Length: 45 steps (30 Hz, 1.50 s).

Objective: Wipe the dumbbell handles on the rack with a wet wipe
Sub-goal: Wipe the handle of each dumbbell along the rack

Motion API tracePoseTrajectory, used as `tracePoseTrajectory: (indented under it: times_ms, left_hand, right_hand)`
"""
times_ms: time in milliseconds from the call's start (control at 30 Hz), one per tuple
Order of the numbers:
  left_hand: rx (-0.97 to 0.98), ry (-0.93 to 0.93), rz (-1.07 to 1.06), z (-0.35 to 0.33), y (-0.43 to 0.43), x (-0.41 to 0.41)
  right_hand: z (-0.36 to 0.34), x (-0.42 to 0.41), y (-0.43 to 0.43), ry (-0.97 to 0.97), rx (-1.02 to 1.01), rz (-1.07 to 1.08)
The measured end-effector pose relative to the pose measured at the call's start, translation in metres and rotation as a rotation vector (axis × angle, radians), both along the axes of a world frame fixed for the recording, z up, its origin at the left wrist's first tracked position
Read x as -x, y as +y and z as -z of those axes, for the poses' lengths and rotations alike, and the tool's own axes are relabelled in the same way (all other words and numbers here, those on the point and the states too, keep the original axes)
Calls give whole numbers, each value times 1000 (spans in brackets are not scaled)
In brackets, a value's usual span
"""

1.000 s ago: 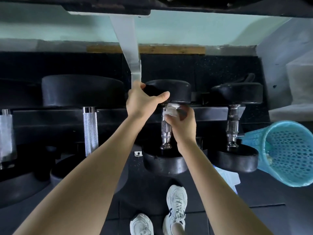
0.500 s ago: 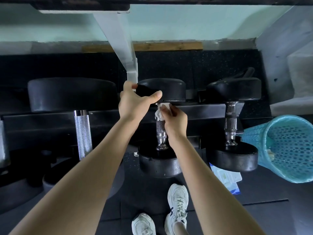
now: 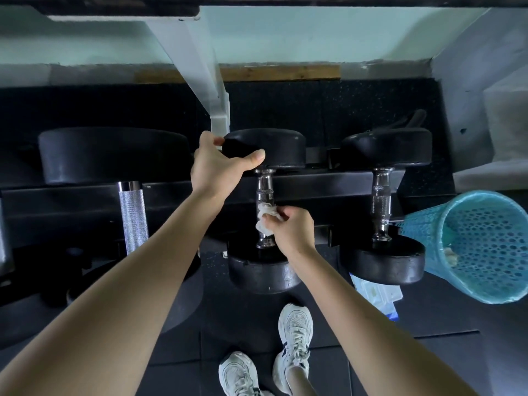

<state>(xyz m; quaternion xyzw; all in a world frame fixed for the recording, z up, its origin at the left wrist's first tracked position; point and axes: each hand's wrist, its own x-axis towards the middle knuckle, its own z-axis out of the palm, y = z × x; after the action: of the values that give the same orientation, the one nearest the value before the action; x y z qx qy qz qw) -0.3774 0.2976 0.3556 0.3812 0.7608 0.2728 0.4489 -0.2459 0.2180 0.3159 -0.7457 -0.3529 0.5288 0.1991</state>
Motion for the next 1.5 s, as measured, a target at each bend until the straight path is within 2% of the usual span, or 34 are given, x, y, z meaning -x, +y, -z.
tracePoseTrajectory:
  times_ms: [200, 367, 467, 600, 767, 900, 933, 1033, 1100, 1167, 1300, 1367, 1433, 1500]
  left_hand:
    - [-1, -27, -8, -2, 0, 1]
    - [-18, -34, -12, 0, -1, 2]
    - [-34, -39, -15, 2, -1, 2]
    - [-50, -43, -33, 1, -1, 2]
    - [-37, -21, -10, -1, -3, -1]
    - [-20, 13, 25, -4, -3, 2]
    - [-15, 25, 26, -5, -4, 2]
    - [2, 40, 15, -9, -5, 0]
    - [15, 35, 5, -11, -6, -2]
    - [29, 35, 2, -13, -6, -3]
    - [52, 26, 3, -13, -5, -3]
    - [52, 39, 11, -13, -4, -3]
    - [44, 47, 17, -14, -5, -3]
    - [42, 45, 30, -14, -5, -3]
  right_hand:
    - [-6, 10, 15, 213, -5, 228]
    - [-10, 5, 24, 380, -23, 254]
    - [-4, 2, 30, 417, -111, 213]
    - [4, -6, 13, 308, -77, 46]
    - [4, -13, 1, -20, 23, -361]
    - [2, -10, -1, -120, 104, -477]
    - [1, -10, -2, -113, 103, -435]
    - [-11, -12, 6, 41, 24, -60]
    - [-24, -12, 18, 108, -62, 85]
    - [-32, -8, 26, 34, -98, 73]
    - [-25, -5, 21, -256, -161, -84]
    - [-21, -7, 20, -298, -218, -61]
    - [-21, -5, 24, -225, -212, 7]
    - [-24, 1, 32, 8, -139, 102]
